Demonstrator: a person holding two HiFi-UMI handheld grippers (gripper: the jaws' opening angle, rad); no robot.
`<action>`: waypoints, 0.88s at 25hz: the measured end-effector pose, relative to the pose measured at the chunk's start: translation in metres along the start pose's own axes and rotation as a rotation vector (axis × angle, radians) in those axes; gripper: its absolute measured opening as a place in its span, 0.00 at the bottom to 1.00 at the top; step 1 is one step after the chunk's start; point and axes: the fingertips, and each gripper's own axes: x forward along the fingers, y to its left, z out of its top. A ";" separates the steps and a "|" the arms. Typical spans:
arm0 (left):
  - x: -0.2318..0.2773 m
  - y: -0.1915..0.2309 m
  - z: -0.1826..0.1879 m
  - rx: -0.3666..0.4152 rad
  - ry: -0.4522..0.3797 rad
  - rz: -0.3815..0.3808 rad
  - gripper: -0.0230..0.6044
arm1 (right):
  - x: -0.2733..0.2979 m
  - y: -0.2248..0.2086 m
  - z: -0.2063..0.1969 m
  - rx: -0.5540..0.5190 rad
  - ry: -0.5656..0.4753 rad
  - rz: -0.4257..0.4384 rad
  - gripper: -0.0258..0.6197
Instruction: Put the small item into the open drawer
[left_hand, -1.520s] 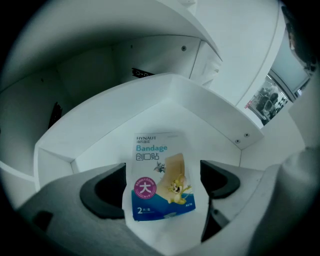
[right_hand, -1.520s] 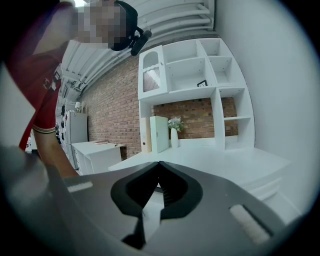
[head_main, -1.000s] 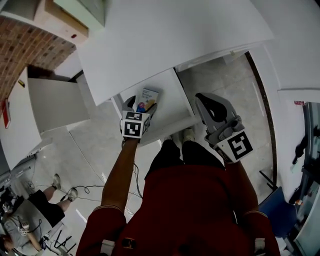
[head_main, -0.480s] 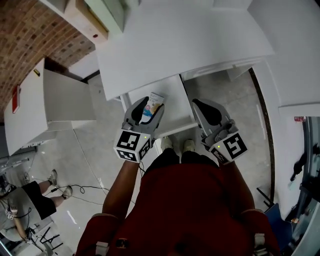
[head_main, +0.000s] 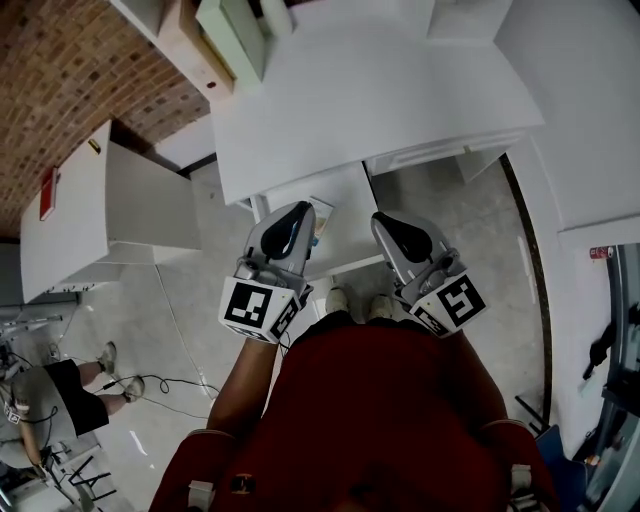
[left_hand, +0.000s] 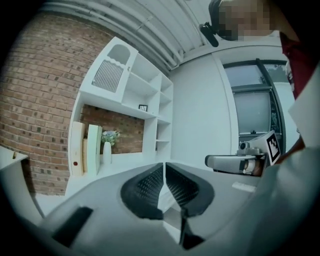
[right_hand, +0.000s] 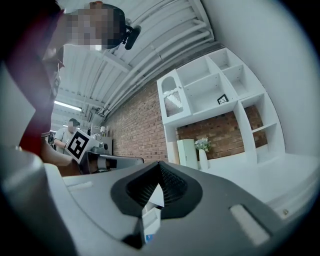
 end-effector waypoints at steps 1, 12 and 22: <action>-0.002 -0.003 0.005 0.006 -0.017 -0.003 0.04 | -0.001 0.002 0.003 -0.002 -0.010 0.005 0.06; -0.011 -0.042 0.032 0.040 -0.123 -0.088 0.04 | -0.012 0.017 0.021 -0.055 -0.038 0.026 0.06; -0.017 -0.040 0.034 0.024 -0.142 -0.067 0.04 | -0.017 0.020 0.022 -0.067 -0.036 0.030 0.06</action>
